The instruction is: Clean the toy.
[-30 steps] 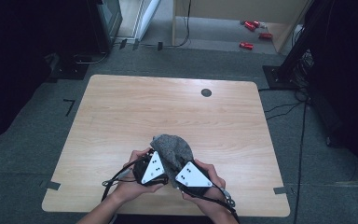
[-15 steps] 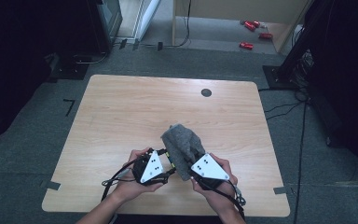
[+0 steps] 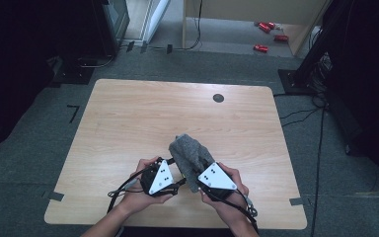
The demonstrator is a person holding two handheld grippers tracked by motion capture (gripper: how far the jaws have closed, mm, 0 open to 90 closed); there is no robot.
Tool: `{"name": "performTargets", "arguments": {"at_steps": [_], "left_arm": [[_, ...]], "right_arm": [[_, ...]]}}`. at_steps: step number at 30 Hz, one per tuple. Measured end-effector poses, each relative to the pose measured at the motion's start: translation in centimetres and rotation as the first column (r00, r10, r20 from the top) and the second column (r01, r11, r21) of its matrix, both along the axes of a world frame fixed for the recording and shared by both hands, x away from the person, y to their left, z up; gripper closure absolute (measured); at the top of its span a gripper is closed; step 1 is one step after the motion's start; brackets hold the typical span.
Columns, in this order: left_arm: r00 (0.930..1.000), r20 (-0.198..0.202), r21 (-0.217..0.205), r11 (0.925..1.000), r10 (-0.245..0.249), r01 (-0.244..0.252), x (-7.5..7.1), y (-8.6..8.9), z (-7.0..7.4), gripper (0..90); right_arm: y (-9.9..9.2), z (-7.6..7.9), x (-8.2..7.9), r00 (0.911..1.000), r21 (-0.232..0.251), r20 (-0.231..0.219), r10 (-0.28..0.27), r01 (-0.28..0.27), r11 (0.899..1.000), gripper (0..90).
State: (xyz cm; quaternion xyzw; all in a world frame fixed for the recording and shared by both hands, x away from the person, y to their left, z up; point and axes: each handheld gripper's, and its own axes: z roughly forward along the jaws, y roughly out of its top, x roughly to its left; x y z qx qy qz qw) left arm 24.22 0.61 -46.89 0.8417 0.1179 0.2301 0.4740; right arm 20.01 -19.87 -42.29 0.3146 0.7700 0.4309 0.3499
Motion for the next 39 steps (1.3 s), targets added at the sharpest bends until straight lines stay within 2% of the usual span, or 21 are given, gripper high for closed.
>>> {"name": "performTargets", "arguments": {"at_steps": [2,4,7,9,12,17,21,24,26,30,33,39], "left_arm": [[1.0,-0.001,0.001,1.0,0.005,-0.005,0.1,0.0,0.0,35.3],[1.0,-0.003,0.004,1.0,0.008,-0.008,0.1,0.0,0.0,35.3],[1.0,0.003,-0.002,1.0,0.004,-0.004,0.0,0.0,0.0,35.3],[1.0,0.006,-0.007,1.0,-0.001,0.001,-0.1,0.1,0.1,35.3],[1.0,0.007,-0.009,0.9999,-0.005,0.005,-0.1,0.2,0.1,35.3],[1.0,0.008,-0.005,1.0,-0.006,0.006,-0.1,0.1,0.1,35.3],[1.0,0.0,-0.012,0.9999,-0.001,0.001,0.1,0.2,0.0,35.3],[1.0,-0.003,-0.008,1.0,-0.002,0.002,0.1,0.2,0.0,35.3],[1.0,-0.003,-0.011,0.9999,-0.003,0.003,0.1,0.1,0.0,35.3],[1.0,0.008,-0.007,1.0,-0.006,0.006,-0.1,0.1,0.1,35.3],[0.9999,0.01,-0.005,1.0,-0.006,0.006,-0.2,0.1,0.1,35.3],[1.0,0.005,-0.002,1.0,-0.004,0.004,0.0,0.1,0.0,35.2]], "right_arm": [[-0.2,0.2,-0.2,1.0,0.014,0.008,0.001,-0.001,1.0,71.6],[0.3,0.3,-0.6,0.999,0.027,0.015,0.042,-0.042,0.999,71.6],[1.9,-0.2,-1.1,0.9942,-0.013,0.015,0.106,-0.106,0.994,71.4],[2.7,-0.7,-1.3,0.9934,-0.054,0.014,0.114,-0.113,0.992,71.3],[2.4,-0.7,-1.0,0.9949,-0.035,0.003,0.101,-0.101,0.994,71.3],[0.9,-0.4,-0.4,0.9996,-0.016,0.013,0.027,-0.027,1.0,71.4],[0.1,0.0,-0.2,0.9996,0.007,0.019,-0.022,0.022,1.0,71.4],[0.4,0.2,-0.7,0.9992,0.028,0.036,0.016,-0.017,0.999,71.4],[1.2,0.0,-1.1,0.9966,0.016,0.04,0.071,-0.072,0.997,71.3],[2.5,-0.9,-1.3,0.9939,-0.028,0.023,0.108,-0.108,0.994,71.2],[2.1,-0.9,-0.9,0.9953,-0.012,0.011,0.096,-0.096,0.995,71.2],[0.2,-0.6,0.0,0.9998,0.015,0.014,0.014,-0.014,1.0,71.3]]}}
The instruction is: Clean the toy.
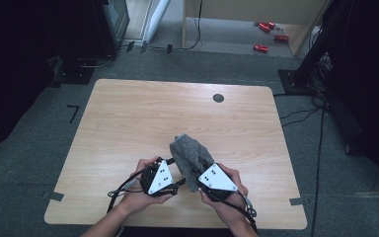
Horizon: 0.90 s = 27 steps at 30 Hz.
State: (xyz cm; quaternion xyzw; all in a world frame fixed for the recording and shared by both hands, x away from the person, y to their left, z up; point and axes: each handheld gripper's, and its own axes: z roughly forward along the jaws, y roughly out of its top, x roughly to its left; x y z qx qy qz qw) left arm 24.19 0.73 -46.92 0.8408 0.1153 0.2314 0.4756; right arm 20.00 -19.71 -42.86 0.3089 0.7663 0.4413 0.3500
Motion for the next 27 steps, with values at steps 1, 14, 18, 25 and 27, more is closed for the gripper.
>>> {"name": "performTargets", "arguments": {"at_steps": [1,14,18,25,27], "left_arm": [[1.0,-0.001,0.0,1.0,0.0,0.0,0.0,0.0,0.0,35.3],[1.0,0.006,-0.003,1.0,0.0,0.0,-0.1,0.1,0.1,35.3],[0.9999,0.01,-0.008,1.0,0.003,-0.003,-0.1,0.1,0.2,35.3],[1.0,-0.003,-0.025,0.9997,-0.002,0.002,0.0,0.2,0.1,35.2],[0.9993,-0.036,-0.066,0.9977,-0.015,0.012,0.4,0.5,0.2,35.2]], "right_arm": [[-0.4,0.1,0.1,0.9998,0.007,-0.001,-0.019,0.02,1.0,71.2],[1.9,-0.3,-1.0,0.9969,-0.017,-0.005,0.079,-0.079,0.997,70.9],[0.6,0.0,-0.3,0.9996,0.009,-0.006,0.027,-0.027,1.0,71.0],[-1.6,0.2,0.6,0.9987,0.042,-0.018,-0.048,0.049,0.998,70.8],[-2.3,0.4,0.9,0.9971,0.063,-0.013,-0.074,0.075,0.995,70.6]]}}
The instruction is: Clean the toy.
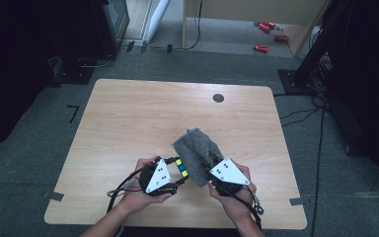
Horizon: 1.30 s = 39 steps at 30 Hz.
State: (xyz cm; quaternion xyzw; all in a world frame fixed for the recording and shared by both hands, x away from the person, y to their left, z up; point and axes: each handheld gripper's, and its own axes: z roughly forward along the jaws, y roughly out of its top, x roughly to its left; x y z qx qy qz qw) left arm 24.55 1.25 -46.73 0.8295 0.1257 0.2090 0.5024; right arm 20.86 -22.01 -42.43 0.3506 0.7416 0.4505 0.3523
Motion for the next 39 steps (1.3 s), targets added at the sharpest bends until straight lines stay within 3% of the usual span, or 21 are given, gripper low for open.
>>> {"name": "performTargets", "arguments": {"at_steps": [2,4,6,8,9,11,13,14,17,20,21,25,27,28,30,32,34,36,38,39], "left_arm": [[0.9981,-0.058,-0.067,0.9976,-0.021,0.017,0.7,0.7,0.0,35.2],[0.9901,-0.118,-0.156,0.9861,-0.075,0.056,1.4,1.7,-0.1,35.2],[0.9812,-0.148,-0.239,0.9672,-0.125,0.087,1.9,2.7,0.0,35.2],[0.9721,-0.158,-0.309,0.9436,-0.173,0.118,2.3,3.4,0.1,35.2],[0.9728,-0.148,-0.324,0.938,-0.178,0.122,2.4,3.7,0.2,35.2],[0.9768,-0.122,-0.332,0.9347,-0.176,0.127,2.4,4.0,0.2,35.2],[0.9758,-0.105,-0.342,0.9284,-0.192,0.146,2.2,4.0,0.2,35.2],[0.9758,-0.099,-0.342,0.9276,-0.195,0.151,2.1,4.0,0.2,35.2],[0.9758,-0.077,-0.349,0.9223,-0.204,0.166,1.6,3.6,0.5,35.2],[0.9751,-0.066,-0.354,0.9188,-0.212,0.176,1.3,3.5,0.7,35.2],[0.9748,-0.066,-0.355,0.9181,-0.213,0.177,1.2,3.5,0.8,35.2],[0.9734,-0.078,-0.374,0.9115,-0.215,0.171,1.3,3.7,1.1,35.2],[0.9732,-0.091,-0.391,0.9064,-0.211,0.16,1.4,3.9,1.1,35.2],[0.9732,-0.098,-0.399,0.904,-0.208,0.153,1.5,4.0,1.2,35.2],[0.9715,-0.12,-0.43,0.8926,-0.205,0.135,1.8,4.3,1.3,35.2],[0.9702,-0.137,-0.466,0.8773,-0.2,0.115,2.0,4.6,1.4,35.2],[0.9683,-0.156,-0.508,0.8568,-0.195,0.091,2.3,5.1,1.6,35.2],[0.9658,-0.179,-0.555,0.83,-0.187,0.058,2.5,5.6,1.8,35.2],[0.9651,-0.191,-0.576,0.8168,-0.179,0.038,2.7,5.9,1.9,35.2],[0.9663,-0.192,-0.579,0.8146,-0.171,0.029,2.7,6.0,1.9,35.2]], "right_arm": [[-1.0,0.3,0.2,0.9997,0.042,0.001,-0.026,0.026,0.999,70.4],[-2.1,0.7,0.3,0.9989,0.095,0.002,-0.047,0.047,0.994,70.4],[-3.0,1.2,0.3,0.9982,0.155,0.006,-0.059,0.058,0.986,70.4],[-3.8,1.5,0.3,0.9986,0.216,0.012,-0.051,0.047,0.975,70.4],[-4.1,1.7,0.3,0.9991,0.24,0.017,-0.039,0.034,0.97,70.4],[-4.3,1.9,0.1,0.9998,0.29,0.022,0.001,-0.007,0.957,70.4],[-4.1,2.1,0.0,0.9983,0.339,0.018,0.055,-0.058,0.939,70.4],[-3.8,2.1,-0.1,0.9953,0.367,0.013,0.096,-0.094,0.926,70.3],[-3.1,1.9,-0.1,0.9866,0.394,-0.003,0.163,-0.149,0.907,70.4],[-2.6,1.4,0.0,0.973,0.439,-0.019,0.23,-0.198,0.877,70.4],[-2.4,1.3,0.1,0.9697,0.442,-0.026,0.243,-0.207,0.873,70.5],[-2.3,0.6,0.5,0.9636,0.444,-0.058,0.261,-0.209,0.871,70.5],[-2.3,0.3,0.8,0.9636,0.438,-0.085,0.254,-0.193,0.878,70.5],[-2.4,0.1,1.0,0.9648,0.426,-0.1,0.243,-0.18,0.887,70.5],[-2.5,-0.4,1.3,0.9689,0.397,-0.125,0.213,-0.148,0.906,70.6],[-2.7,-0.7,1.5,0.9706,0.393,-0.139,0.196,-0.128,0.91,70.6],[-2.8,-1.1,1.7,0.9731,0.394,-0.151,0.174,-0.102,0.913,70.7],[-2.9,-1.4,1.8,0.9702,0.42,-0.163,0.179,-0.096,0.902,70.6],[-2.6,-1.6,1.8,0.9634,0.451,-0.16,0.215,-0.122,0.884,70.7],[-2.3,-1.6,1.7,0.9583,0.46,-0.155,0.24,-0.145,0.876,70.6]]}}
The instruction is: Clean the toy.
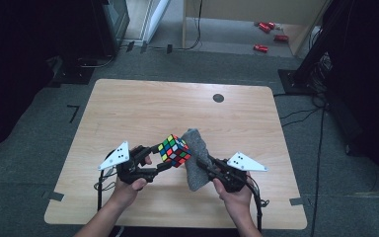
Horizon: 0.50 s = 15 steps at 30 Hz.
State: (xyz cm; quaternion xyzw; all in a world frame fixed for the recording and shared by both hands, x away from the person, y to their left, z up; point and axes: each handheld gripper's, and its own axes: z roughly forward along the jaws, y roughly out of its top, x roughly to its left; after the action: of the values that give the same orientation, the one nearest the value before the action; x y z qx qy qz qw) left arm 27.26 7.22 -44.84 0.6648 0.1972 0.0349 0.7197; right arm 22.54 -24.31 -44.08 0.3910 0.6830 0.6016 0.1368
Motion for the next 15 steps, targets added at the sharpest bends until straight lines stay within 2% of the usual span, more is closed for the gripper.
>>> {"name": "performTargets", "arguments": {"at_steps": [4,7,11,15], "left_arm": [[1.0,0.007,0.018,0.9998,-0.002,0.002,-0.2,-0.3,-0.1,35.2],[1.0,0.004,0.018,0.9998,-0.008,0.008,-0.2,-0.5,-0.1,35.2],[1.0,-0.006,0.02,0.9998,-0.003,0.003,-0.1,-0.3,-0.1,35.2],[1.0,-0.008,0.028,0.9996,-0.003,0.003,0.0,-0.3,-0.2,35.2]], "right_arm": [[1.8,0.0,-0.7,0.996,-0.02,0.051,0.074,-0.073,0.997,70.7],[2.8,-0.2,-1.2,0.9917,-0.058,0.082,0.099,-0.095,0.994,71.4],[3.5,-0.5,-1.5,0.9869,-0.102,0.094,0.131,-0.121,0.987,71.6],[4.1,-0.8,-1.5,0.9816,-0.165,0.092,0.167,-0.151,0.975,71.5]]}}
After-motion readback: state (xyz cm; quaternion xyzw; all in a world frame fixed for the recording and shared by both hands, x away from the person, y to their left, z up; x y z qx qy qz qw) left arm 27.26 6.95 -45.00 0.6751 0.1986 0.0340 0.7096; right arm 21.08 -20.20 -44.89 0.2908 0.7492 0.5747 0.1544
